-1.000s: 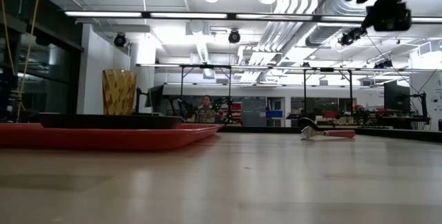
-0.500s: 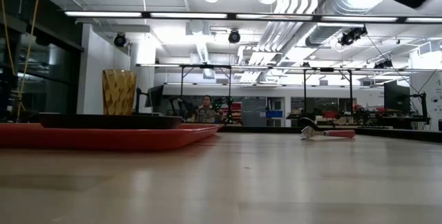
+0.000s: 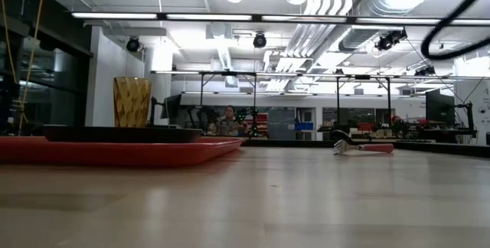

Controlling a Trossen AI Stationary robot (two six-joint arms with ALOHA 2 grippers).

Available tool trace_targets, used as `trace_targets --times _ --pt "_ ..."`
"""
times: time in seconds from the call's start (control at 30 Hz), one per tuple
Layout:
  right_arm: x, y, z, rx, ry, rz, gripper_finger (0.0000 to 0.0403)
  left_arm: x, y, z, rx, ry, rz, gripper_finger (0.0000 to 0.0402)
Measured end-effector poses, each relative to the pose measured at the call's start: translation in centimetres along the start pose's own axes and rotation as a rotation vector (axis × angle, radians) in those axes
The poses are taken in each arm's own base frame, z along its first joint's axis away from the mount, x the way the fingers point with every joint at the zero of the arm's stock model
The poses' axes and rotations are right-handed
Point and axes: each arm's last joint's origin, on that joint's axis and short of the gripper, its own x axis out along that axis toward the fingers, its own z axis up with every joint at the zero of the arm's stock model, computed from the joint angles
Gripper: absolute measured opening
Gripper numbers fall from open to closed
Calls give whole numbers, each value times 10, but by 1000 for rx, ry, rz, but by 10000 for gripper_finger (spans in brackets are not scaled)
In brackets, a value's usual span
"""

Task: Pick and place plate/cup/fork/spoon on tray
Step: Put the black spoon on the red tray to the left of the red tray

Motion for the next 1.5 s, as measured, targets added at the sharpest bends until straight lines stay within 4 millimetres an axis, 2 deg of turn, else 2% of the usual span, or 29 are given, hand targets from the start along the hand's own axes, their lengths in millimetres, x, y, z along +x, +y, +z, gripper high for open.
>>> trace_targets --times 0.17,0.33,0.47,0.6,0.73,0.87,1.1,1.5 --pt "12 0 7 -9 28 -82 195 0 0 0 -3 1 0 197" --pt "21 -8 -2 -70 43 -95 195 0 0 0 -20 1 0 197" --pt "28 -19 -11 -70 34 -52 195 0 0 0 -30 2 -2 197" --pt "28 -21 -11 -64 -17 13 195 0 0 0 -30 3 -3 197" --pt "38 -28 -9 -29 7 3 195 0 0 0 -30 3 -3 197" --pt "46 -30 -5 -22 7 42 195 0 0 0 -31 3 -3 197" --pt "49 -31 -4 -22 14 55 193 0 0 0 -32 3 -3 197" --pt "55 -36 -1 42 16 55 127 0 0 0 -32 3 -3 197"
